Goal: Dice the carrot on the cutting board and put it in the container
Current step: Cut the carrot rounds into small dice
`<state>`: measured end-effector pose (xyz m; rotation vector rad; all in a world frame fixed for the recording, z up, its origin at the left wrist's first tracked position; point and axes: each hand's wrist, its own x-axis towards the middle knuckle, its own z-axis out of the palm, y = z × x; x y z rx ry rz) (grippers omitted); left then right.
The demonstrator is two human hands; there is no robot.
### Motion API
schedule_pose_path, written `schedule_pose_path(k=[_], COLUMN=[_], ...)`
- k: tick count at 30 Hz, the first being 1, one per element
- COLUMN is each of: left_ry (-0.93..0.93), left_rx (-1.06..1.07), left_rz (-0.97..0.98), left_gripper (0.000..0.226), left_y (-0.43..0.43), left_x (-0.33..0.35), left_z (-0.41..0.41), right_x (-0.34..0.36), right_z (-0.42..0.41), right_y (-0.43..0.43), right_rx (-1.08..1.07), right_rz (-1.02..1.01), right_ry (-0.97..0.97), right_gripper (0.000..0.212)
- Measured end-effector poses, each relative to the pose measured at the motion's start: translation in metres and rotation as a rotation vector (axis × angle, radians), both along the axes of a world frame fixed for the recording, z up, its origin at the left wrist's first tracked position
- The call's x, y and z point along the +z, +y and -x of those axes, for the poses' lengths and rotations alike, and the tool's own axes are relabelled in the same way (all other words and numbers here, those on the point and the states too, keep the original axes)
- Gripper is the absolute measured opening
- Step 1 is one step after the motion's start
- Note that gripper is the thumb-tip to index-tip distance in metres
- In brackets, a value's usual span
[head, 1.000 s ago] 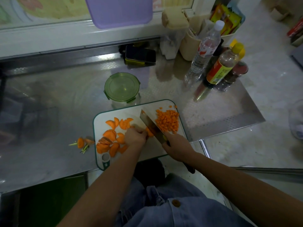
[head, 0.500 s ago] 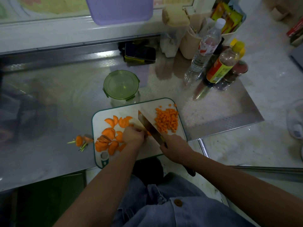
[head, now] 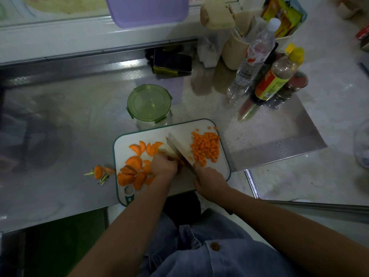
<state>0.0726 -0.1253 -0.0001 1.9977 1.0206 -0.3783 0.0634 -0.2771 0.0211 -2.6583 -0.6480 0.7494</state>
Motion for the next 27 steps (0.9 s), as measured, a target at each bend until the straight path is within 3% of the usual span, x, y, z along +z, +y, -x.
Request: schedule_pose_path(k=[6,10,12,17,23,27], left_ry=[-0.022,-0.026,-0.019,-0.015,-0.02,-0.049], left_rx=[-0.027,-0.031,-0.029,-0.011,-0.04,-0.127], left_rz=[0.02,0.004,0.013,0.023,0.022,-0.081], left_gripper=[0.012,0.015,0.014,0.016,0.016,0.027], left_y=[0.002,0.002,0.003,0.003,0.004,0.007], left_x=[-0.003,-0.003,-0.003,-0.003,-0.011,-0.009], left_z=[0.0,0.0,0.0,0.001,0.001,0.002], right_x=[-0.004,0.003,0.006,0.009,0.015,0.013], right_z=[0.005,0.002,-0.006,-0.024,-0.022,-0.026], right_y=[-0.005,-0.004,-0.003,-0.004,-0.011,-0.016], right_rx=[0.033,0.092,0.122,0.125,0.101,0.042], right_rz=[0.035,-0.029,-0.023,-0.054,-0.123,-0.235], right_ry=[-0.056,-0.026,0.031,0.224,0.074,0.068], right_gripper=[0.03,0.076,0.084,0.072,0.069,0.054])
